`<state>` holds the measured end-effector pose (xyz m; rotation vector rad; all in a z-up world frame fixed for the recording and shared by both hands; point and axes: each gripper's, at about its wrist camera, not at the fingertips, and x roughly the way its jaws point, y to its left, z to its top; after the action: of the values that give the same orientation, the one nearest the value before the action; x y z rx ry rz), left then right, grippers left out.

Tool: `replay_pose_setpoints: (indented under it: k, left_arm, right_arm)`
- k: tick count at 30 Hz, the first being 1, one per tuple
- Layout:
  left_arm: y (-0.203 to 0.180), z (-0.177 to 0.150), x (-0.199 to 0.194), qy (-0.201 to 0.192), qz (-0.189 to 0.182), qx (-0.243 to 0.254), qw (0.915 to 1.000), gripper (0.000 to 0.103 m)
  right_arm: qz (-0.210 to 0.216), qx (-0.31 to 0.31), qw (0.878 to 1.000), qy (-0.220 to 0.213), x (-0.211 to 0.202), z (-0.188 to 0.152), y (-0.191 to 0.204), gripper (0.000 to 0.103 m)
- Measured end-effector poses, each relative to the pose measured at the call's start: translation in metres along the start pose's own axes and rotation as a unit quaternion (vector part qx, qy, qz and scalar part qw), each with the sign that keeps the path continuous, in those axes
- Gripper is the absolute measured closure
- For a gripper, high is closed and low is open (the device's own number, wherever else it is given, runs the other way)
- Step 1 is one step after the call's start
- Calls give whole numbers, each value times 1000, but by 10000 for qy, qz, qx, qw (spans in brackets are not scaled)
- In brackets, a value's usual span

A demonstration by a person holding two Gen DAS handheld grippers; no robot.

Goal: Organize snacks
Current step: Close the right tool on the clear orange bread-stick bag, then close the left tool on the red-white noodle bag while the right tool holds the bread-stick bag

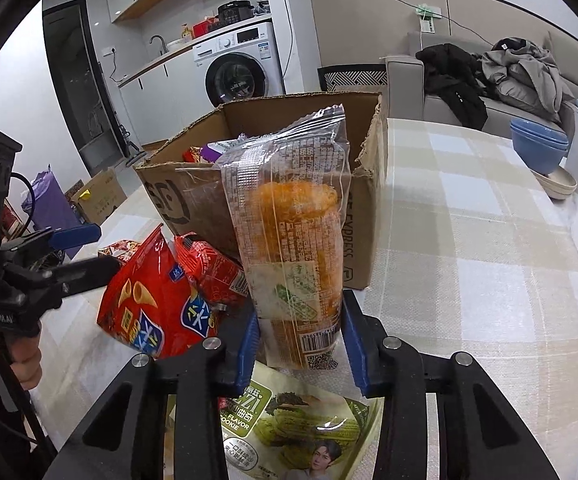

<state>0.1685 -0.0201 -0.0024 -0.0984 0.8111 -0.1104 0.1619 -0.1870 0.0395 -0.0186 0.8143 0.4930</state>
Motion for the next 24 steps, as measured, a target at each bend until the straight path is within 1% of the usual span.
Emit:
replay_pose_setpoints:
  k: [3,5,9,12,16,19,24]
  left_arm:
    - [-7,-4,5,57,11,140,9999,1]
    - [-10,-5,8,105,-44,175,9998,1]
    - [-9,-6,12,109,28,104,9999,1]
    - [-9,-8,16,196,-37,88,9998,1]
    - [-8,-7,20,220,58,59,9997,1]
    - [-5,-6,21,145,214,-44,9997,1]
    - [-6,-4,28,72,157,-128,9998,1]
  right_arm:
    - [30,-31,10000,2,-4,0,2,64]
    - [45,-62,10000,2,-5,0,3,64]
    - [45,-113,9999,0,-7,-1,5,64]
    - [59,-135,9999,15,-7,-2,7,64]
    - [68,-139,9999,25,-8,-2,7,64]
    - [75,-126,9999,27,-8,-2,6,64]
    - [76,-127,9999,31,-8,-1,6,64]
